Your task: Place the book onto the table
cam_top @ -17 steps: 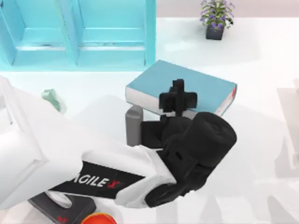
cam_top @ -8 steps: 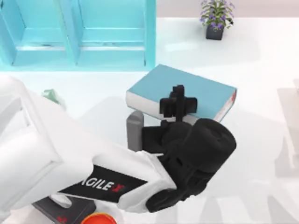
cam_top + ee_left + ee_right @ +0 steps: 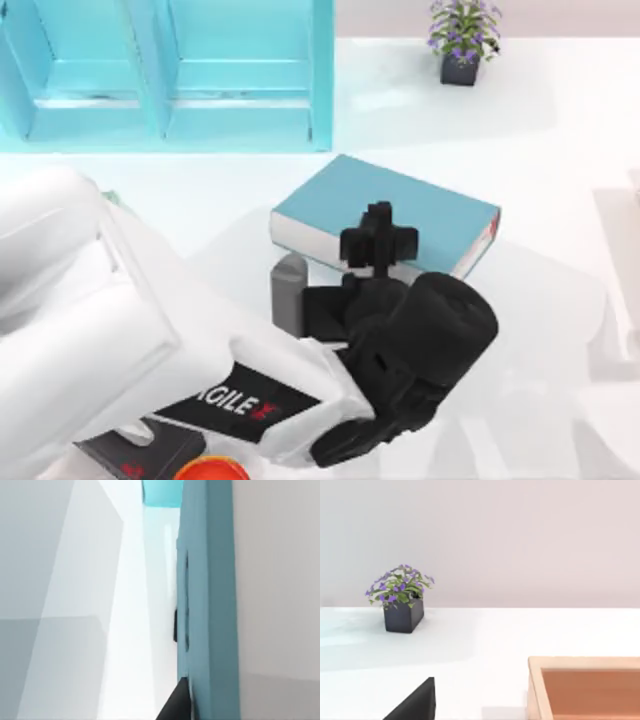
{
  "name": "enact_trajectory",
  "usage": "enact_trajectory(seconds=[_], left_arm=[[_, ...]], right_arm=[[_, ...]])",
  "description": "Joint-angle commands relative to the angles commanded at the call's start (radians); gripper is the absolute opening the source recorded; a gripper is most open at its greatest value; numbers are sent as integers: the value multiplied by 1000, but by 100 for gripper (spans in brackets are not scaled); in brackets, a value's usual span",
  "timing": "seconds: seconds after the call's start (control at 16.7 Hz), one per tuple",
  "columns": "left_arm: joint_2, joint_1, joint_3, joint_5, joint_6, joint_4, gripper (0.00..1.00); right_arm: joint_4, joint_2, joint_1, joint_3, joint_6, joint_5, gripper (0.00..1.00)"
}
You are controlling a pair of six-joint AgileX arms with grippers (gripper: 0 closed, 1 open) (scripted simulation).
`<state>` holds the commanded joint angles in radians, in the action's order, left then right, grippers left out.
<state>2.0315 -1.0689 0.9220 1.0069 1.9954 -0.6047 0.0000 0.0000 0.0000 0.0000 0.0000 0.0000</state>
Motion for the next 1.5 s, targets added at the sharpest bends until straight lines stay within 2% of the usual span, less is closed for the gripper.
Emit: enact_trajectory(seconds=[0.72, 1.32, 1.5], left_arm=[[0, 0, 0, 0, 0, 0, 98], [1, -1, -2, 0, 2, 3, 100], [-17, -31, 4, 38, 65, 61, 100]], right_arm=[[0, 0, 0, 0, 0, 0, 100], [0, 0, 0, 0, 0, 0, 100], [0, 0, 0, 0, 0, 0, 100]])
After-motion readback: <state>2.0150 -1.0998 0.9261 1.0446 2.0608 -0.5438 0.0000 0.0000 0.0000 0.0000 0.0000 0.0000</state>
